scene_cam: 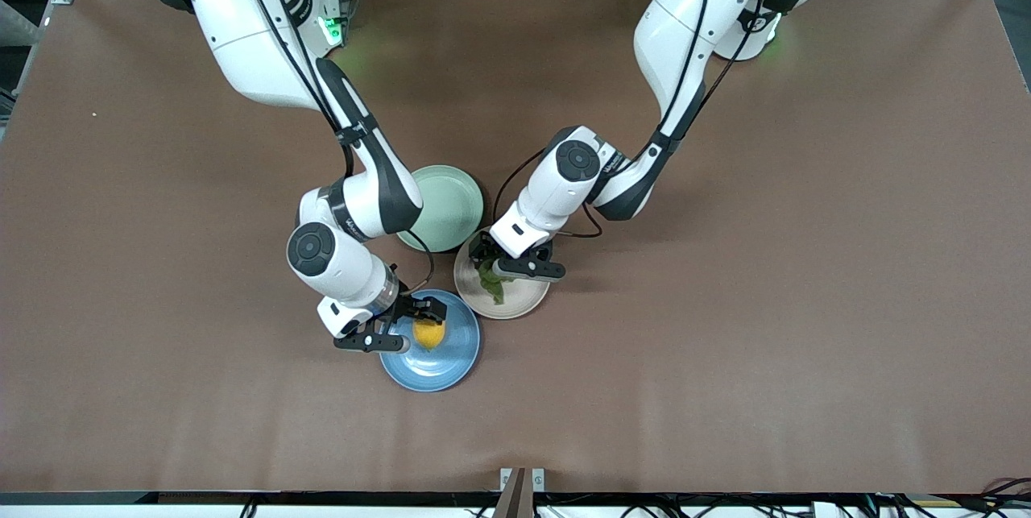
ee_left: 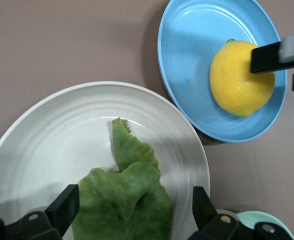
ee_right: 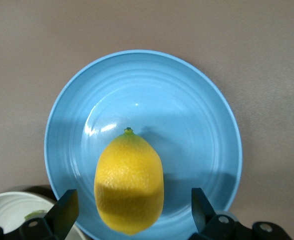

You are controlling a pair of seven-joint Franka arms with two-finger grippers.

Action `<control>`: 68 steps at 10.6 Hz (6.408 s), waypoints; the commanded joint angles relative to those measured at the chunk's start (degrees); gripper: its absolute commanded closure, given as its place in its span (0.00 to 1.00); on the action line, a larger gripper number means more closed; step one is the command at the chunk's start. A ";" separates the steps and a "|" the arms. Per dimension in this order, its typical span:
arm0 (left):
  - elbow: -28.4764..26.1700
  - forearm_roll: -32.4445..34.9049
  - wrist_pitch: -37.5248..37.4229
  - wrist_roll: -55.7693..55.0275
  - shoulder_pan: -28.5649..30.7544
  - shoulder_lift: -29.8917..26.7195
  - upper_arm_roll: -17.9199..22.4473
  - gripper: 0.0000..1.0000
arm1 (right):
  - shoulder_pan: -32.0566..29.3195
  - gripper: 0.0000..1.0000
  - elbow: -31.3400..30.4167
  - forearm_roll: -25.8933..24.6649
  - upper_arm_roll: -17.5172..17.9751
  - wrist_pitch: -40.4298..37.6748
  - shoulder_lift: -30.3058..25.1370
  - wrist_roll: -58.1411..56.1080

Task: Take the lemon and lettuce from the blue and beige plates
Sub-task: 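Lower the left gripper onto the lettuce while the right gripper lowers onto the lemon, then close both grippers, the left on the lettuce, the right on the lemon, then lift the lettuce with the left gripper while the right gripper lifts the lemon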

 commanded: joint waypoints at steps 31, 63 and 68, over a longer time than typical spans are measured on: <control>0.84 -0.57 6.62 -1.90 -4.54 1.90 4.94 1.00 | -2.83 0.60 3.34 1.10 -1.86 -11.59 -2.39 -3.62; 0.31 9.52 -37.76 16.12 19.80 -17.61 5.82 1.00 | -21.03 0.57 -38.58 -9.54 -4.86 1.59 -21.56 -29.29; -1.18 9.80 -42.76 19.97 25.07 -17.27 5.82 1.00 | -21.29 0.57 -38.23 -9.36 -3.80 4.49 -19.10 -29.03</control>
